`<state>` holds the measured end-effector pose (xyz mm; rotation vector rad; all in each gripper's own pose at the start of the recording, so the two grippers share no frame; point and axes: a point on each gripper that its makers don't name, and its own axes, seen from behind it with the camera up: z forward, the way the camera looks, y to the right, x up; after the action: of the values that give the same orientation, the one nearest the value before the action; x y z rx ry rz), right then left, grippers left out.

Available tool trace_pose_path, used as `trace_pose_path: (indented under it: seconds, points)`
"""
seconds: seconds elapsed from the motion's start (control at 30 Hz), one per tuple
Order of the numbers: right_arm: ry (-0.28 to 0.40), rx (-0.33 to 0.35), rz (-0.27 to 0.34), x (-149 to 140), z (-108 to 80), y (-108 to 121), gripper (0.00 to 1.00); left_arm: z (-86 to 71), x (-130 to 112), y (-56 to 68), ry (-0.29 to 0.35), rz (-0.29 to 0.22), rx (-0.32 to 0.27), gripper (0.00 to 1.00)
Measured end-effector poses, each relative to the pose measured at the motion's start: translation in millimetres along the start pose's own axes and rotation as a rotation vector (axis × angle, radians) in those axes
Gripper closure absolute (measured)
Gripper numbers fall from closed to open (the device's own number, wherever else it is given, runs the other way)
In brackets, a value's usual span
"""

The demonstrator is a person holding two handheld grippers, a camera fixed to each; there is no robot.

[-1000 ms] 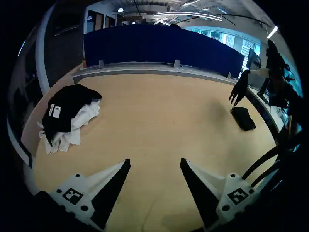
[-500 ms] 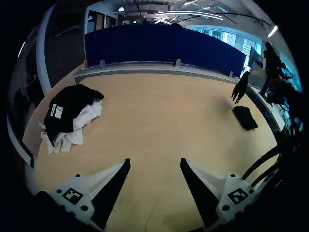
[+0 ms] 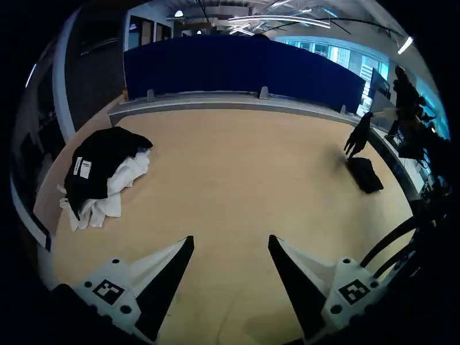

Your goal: Fold towel

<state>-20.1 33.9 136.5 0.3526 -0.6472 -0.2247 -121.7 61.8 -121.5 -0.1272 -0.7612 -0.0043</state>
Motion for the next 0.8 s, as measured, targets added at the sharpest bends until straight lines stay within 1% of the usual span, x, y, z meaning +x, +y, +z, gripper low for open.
trace_pose_path:
  seconds: [0.2, 0.5, 0.63, 0.8]
  points:
    - [-0.021, -0.009, 0.024, -25.3, -14.6, 0.8, 0.97, 1.4, 0.9, 4.6, -0.001, 0.003, -0.009, 0.04]
    - [-0.062, -0.038, 0.083, -74.2, -40.6, 5.4, 0.97, -0.5, 3.7, 9.3, -0.001, 0.016, -0.022, 0.04]
    - [-0.09, -0.061, 0.111, -99.5, -49.7, 12.3, 0.97, -1.3, 3.9, 11.9, -0.001, 0.016, -0.028, 0.04]
    - [-0.123, -0.084, 0.162, -130.2, -57.1, 20.3, 0.97, -2.1, 3.4, 13.6, -0.001, 0.017, -0.032, 0.04]
